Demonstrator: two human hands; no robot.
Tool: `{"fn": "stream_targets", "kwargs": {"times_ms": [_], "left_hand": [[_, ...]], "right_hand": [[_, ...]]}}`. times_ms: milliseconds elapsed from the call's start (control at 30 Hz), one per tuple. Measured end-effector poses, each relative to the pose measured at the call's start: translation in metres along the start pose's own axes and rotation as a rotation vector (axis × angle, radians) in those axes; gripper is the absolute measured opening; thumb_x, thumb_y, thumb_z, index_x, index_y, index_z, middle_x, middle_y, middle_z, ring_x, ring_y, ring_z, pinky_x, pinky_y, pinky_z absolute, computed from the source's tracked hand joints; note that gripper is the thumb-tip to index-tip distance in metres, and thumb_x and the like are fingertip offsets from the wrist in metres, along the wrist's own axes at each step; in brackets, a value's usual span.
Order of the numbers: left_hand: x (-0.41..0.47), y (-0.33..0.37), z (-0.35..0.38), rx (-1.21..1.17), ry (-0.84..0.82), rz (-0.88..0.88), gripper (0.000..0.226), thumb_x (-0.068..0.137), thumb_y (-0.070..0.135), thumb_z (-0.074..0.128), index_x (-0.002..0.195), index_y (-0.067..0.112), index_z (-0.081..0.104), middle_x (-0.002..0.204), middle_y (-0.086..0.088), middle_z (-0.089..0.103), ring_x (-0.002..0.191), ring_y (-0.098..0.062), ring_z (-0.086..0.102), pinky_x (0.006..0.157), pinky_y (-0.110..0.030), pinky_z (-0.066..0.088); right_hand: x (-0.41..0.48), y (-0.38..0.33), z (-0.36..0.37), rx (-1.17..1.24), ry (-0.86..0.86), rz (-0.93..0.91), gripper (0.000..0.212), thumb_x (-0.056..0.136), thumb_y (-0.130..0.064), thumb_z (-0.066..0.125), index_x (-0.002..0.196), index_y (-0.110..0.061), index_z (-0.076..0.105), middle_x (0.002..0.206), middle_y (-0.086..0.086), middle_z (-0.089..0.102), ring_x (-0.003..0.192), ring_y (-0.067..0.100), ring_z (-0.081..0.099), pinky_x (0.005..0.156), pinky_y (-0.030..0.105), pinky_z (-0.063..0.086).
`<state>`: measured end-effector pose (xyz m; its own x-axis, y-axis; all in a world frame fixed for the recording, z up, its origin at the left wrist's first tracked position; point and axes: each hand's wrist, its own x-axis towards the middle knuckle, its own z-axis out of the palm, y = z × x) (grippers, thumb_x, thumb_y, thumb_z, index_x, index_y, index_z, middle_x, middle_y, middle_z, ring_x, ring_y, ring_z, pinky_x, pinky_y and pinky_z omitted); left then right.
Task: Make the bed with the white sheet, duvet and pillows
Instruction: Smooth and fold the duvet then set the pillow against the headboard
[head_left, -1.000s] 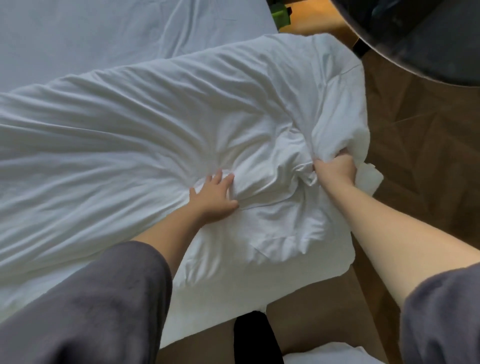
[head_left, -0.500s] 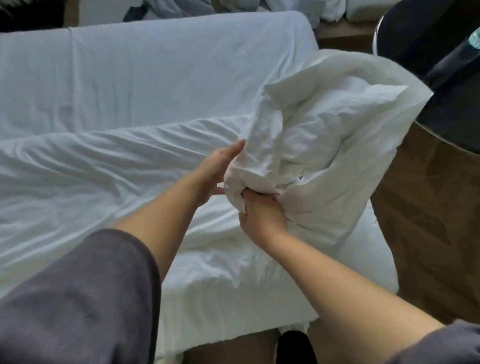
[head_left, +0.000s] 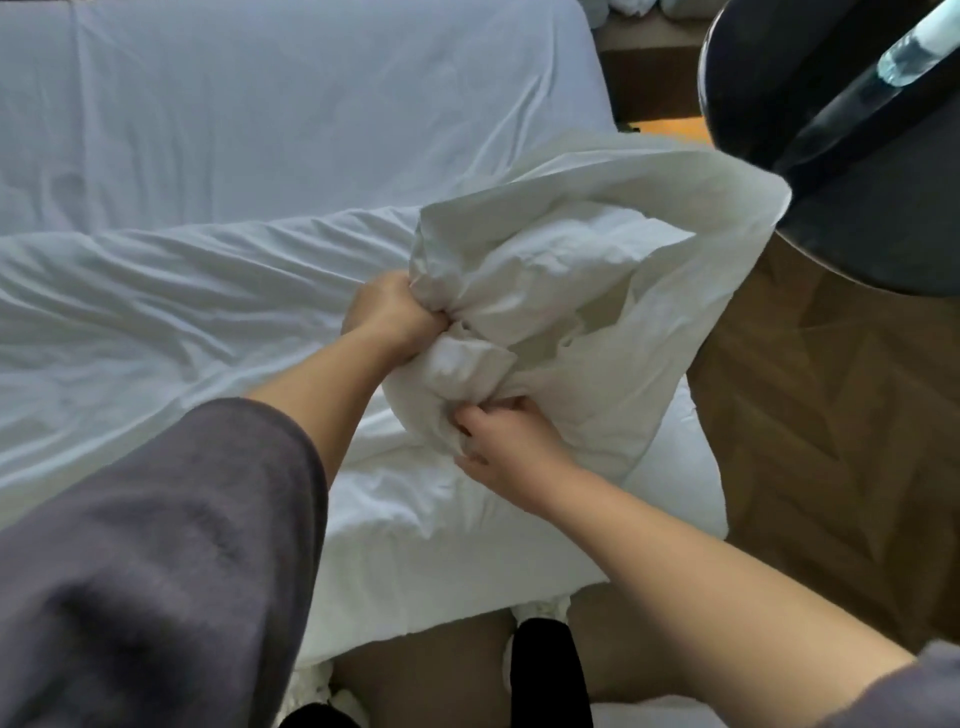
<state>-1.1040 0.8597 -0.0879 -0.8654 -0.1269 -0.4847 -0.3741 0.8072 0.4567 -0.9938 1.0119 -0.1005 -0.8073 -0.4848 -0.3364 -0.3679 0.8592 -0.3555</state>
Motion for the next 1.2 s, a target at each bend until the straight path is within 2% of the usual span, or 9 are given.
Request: {"fn": "stream_targets", "kwargs": {"times_ms": [200,300,433,533,667,800,967,1033,1200], "left_hand": [[-0.02,-0.021,-0.009,-0.134,0.051,-0.132,0.017,0.079,0.036,0.066,0.093,0.026,0.064,0.1,-0.007,0.065,0.09,-0.03,0.055,0.074,-0.032,0.039],[-0.031,-0.029,-0.014,-0.15,0.064,-0.196,0.011,0.081,0.032,0.064,0.089,0.025,0.063,0.1,-0.009,0.065,0.085,-0.028,0.052,0.073,-0.033,0.038],[-0.038,-0.05,-0.018,-0.172,0.123,-0.319,0.021,0.083,0.027,0.06,0.1,0.016,0.068,0.11,-0.016,0.066,0.105,-0.038,0.057,0.083,-0.038,0.046],[-0.041,-0.077,-0.025,-0.35,0.189,-0.447,0.023,0.078,0.018,0.062,0.1,0.014,0.069,0.109,-0.017,0.067,0.106,-0.037,0.059,0.091,-0.042,0.05],[-0.041,-0.121,-0.047,-0.689,0.222,-0.569,0.019,0.078,0.004,0.065,0.097,0.009,0.066,0.1,-0.014,0.067,0.094,-0.032,0.064,0.085,-0.043,0.053],[-0.044,-0.177,-0.11,-0.856,0.287,-0.6,0.038,0.089,0.006,0.064,0.125,0.0,0.056,0.113,-0.015,0.063,0.098,-0.031,0.061,0.085,-0.04,0.049],[-0.058,-0.259,-0.228,-0.854,0.524,-0.53,0.013,0.093,0.006,0.055,0.096,0.017,0.063,0.094,-0.006,0.068,0.097,-0.019,0.058,0.075,-0.028,0.053],[-0.06,-0.28,-0.233,-0.84,0.5,-0.494,0.016,0.091,0.007,0.058,0.097,0.022,0.061,0.088,0.0,0.067,0.089,-0.017,0.059,0.06,-0.024,0.053],[-0.106,-0.405,-0.21,-0.582,0.346,-0.537,0.027,0.091,0.003,0.052,0.114,0.013,0.061,0.11,-0.011,0.063,0.098,-0.024,0.058,0.08,-0.031,0.042]], "right_hand": [[-0.036,0.052,-0.032,0.062,0.192,0.334,0.044,0.09,-0.052,0.039,0.107,-0.017,0.059,0.111,0.005,0.059,0.109,0.028,0.053,0.084,0.039,0.033],[-0.038,0.077,-0.062,0.147,0.433,0.665,0.043,0.092,-0.048,0.051,0.12,-0.015,0.052,0.125,0.008,0.049,0.119,0.03,0.045,0.088,0.043,0.035],[-0.013,0.117,-0.111,0.703,0.665,1.104,0.097,0.079,-0.057,0.068,0.151,-0.019,0.016,0.151,0.013,0.027,0.136,0.033,0.033,0.106,0.046,0.033],[0.011,0.137,-0.131,1.008,0.642,1.29,0.115,0.067,-0.054,0.076,0.153,-0.023,0.006,0.147,0.011,0.039,0.123,0.032,0.048,0.105,0.049,0.04],[0.033,0.115,-0.135,1.073,0.469,1.089,0.046,0.087,-0.019,0.067,0.129,-0.012,0.049,0.122,0.007,0.059,0.097,0.026,0.058,0.089,0.04,0.05],[0.062,0.014,-0.129,1.373,0.161,0.677,0.02,0.094,-0.007,0.055,0.114,-0.01,0.059,0.103,0.006,0.067,0.082,0.016,0.065,0.066,0.027,0.057],[0.136,-0.177,-0.111,1.492,-0.169,0.316,0.022,0.09,0.008,0.048,0.094,-0.009,0.063,0.078,0.003,0.067,0.07,0.015,0.065,0.06,0.025,0.054],[0.154,-0.218,-0.093,1.369,-0.308,0.221,0.024,0.092,-0.013,0.058,0.115,-0.018,0.059,0.1,0.0,0.068,0.093,0.016,0.063,0.079,0.033,0.052],[0.192,-0.314,-0.003,1.043,-0.347,0.239,0.072,0.093,-0.044,0.061,0.152,-0.025,0.026,0.138,-0.002,0.045,0.12,0.012,0.047,0.09,0.028,0.041]]}}
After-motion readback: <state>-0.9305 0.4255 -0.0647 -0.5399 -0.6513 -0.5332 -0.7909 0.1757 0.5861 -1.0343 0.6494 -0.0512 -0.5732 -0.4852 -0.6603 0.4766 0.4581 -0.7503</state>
